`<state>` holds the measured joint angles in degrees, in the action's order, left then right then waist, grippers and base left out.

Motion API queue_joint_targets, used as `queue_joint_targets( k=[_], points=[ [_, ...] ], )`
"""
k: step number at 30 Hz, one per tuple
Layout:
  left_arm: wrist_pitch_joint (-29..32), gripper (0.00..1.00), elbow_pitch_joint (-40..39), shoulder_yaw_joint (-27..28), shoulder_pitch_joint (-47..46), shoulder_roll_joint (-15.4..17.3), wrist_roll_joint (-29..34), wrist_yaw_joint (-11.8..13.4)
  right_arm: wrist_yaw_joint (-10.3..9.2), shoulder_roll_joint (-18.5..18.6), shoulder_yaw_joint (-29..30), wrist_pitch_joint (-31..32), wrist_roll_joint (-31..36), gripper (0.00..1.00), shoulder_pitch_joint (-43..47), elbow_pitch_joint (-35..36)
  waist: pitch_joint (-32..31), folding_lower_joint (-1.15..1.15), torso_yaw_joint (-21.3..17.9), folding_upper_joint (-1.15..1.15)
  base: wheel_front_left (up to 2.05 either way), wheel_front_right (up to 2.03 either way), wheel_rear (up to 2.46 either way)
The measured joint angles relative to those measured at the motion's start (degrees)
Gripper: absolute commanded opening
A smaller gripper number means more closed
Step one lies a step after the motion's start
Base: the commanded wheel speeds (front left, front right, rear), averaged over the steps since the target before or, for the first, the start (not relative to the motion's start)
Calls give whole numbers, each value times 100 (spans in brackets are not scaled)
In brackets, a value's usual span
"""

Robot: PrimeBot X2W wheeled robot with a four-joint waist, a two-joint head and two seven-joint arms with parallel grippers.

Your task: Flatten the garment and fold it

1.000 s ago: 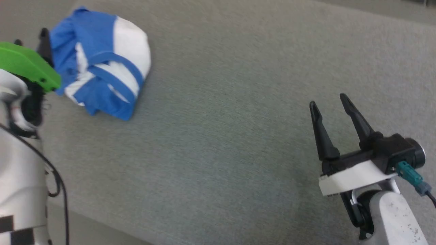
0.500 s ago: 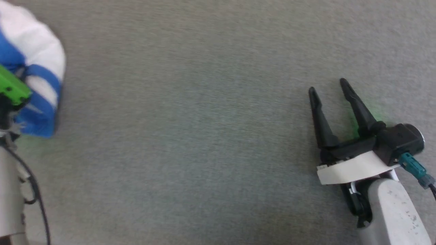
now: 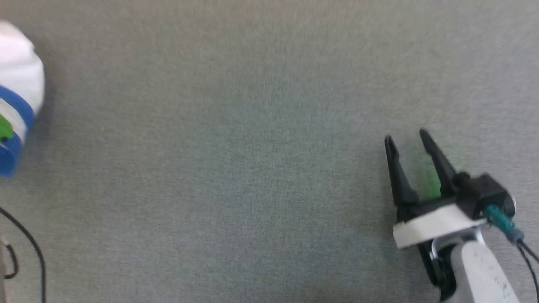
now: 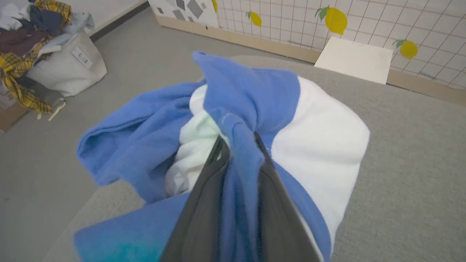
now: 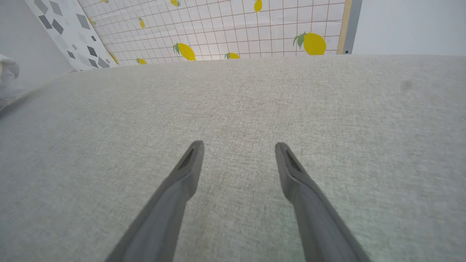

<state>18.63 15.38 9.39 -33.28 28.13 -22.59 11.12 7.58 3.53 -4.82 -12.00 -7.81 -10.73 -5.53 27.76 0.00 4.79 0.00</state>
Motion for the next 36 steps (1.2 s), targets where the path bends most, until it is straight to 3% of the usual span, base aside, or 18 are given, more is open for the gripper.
queue_joint_targets(
  k=[4, 9, 12, 18, 27, 36],
  points=[
    [-742, 0, -115, -352, -271, 193, 378, -270, 0, -44, 153, -44, -36, 100, 321, -88, -512, 0, -9, 0, 0, 0, 0],
    [-1379, 0, -227, -910, -866, 138, 675, -588, 0, -49, 294, -37, -58, 100, 669, -99, -1214, -1, 34, 0, 0, 0, 0],
    [-1571, 0, -319, -1267, -1063, -141, 697, -736, 0, -58, 353, -21, -138, 100, 832, -69, -1607, -1, 32, 0, 0, 0, 0],
    [-1673, 0, -454, -2071, -1091, -1023, 637, -1017, 0, -60, 411, 99, -159, 100, 1056, 82, -2252, -1, -93, 0, 0, 0, 0],
    [-1393, 0, 200, -3321, -483, -2060, 556, -1327, 0, -63, 320, 271, -212, 100, 1157, 224, -2557, -1, -704, 0, 0, 0, 0],
    [-327, 0, 1593, -4599, 516, -2471, 85, -1718, 0, -63, 269, 394, -291, 100, 1164, 260, -2499, -1, -1293, 0, 0, 0, 0]
  ],
)
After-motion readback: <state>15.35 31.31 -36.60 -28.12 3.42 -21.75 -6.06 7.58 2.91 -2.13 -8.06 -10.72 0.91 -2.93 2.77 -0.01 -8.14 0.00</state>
